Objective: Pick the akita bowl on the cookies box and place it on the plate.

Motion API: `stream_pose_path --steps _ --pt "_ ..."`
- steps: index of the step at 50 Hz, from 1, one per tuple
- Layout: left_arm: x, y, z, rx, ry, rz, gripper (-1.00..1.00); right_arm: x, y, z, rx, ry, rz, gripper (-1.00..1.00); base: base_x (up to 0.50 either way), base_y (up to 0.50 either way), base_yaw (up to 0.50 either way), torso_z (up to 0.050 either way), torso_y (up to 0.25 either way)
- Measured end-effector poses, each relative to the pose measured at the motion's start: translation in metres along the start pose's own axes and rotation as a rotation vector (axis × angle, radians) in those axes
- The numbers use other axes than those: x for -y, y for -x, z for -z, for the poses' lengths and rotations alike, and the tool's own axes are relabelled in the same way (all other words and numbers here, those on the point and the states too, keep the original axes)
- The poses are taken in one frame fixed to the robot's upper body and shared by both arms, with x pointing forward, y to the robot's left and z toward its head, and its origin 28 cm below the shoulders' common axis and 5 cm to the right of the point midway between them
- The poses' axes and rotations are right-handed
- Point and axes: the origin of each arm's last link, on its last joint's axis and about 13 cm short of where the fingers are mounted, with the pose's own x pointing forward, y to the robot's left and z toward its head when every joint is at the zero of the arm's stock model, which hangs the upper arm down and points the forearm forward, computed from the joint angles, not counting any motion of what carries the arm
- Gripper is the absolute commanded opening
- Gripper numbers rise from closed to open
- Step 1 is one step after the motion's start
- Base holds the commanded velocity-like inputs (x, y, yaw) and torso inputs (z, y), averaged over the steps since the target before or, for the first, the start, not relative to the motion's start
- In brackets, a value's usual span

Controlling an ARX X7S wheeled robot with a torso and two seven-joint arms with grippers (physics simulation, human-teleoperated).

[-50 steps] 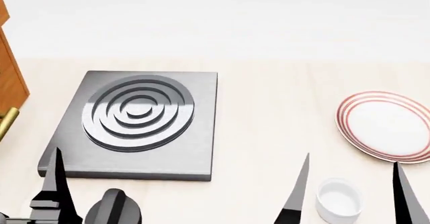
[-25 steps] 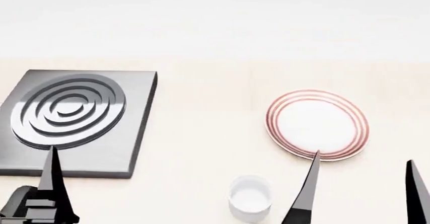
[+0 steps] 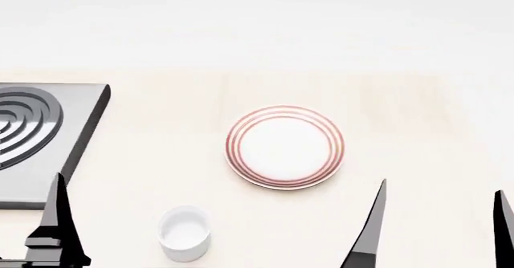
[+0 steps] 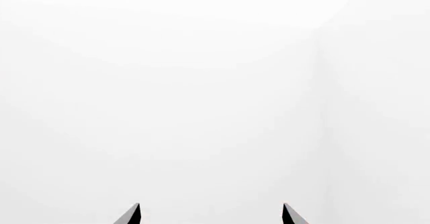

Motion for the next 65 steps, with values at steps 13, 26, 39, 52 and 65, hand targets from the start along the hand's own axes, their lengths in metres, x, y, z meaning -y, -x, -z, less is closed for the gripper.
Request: stream_pose_path --steps 13,26,39,52,65 --pt "0.0003 -0.0002 -0.0007 0.001 0.004 0.001 1.0 0.0013 -0.0002 0.0002 -0.003 -0.004 -0.008 1.0 0.0 -0.42 0.0 0.0 0.0" --pt "0.0002 -0.0007 -0.0019 0.003 0.003 0.001 1.0 0.0007 0.0005 0.0026 -0.005 -0.015 -0.024 1.0 0.17 0.0 0.0 0.0 0.0" --pt "-0.0003 -0.0005 -0.0013 0.003 0.003 -0.002 1.0 0.0003 0.0014 0.0012 0.017 0.0 -0.028 1.0 0.5 0.0 0.0 0.0 0.0" --pt "-0.0022 -0.0003 -0.0026 0.021 0.034 0.003 1.0 0.001 0.0016 0.0006 0.029 0.003 -0.015 1.0 0.15 0.0 0.0 0.029 0.0" --pt "-0.004 -0.001 -0.0044 0.039 0.053 -0.006 1.0 0.002 0.0014 0.0 0.034 0.011 -0.005 1.0 0.0 0.0 0.0 0.05 0.0"
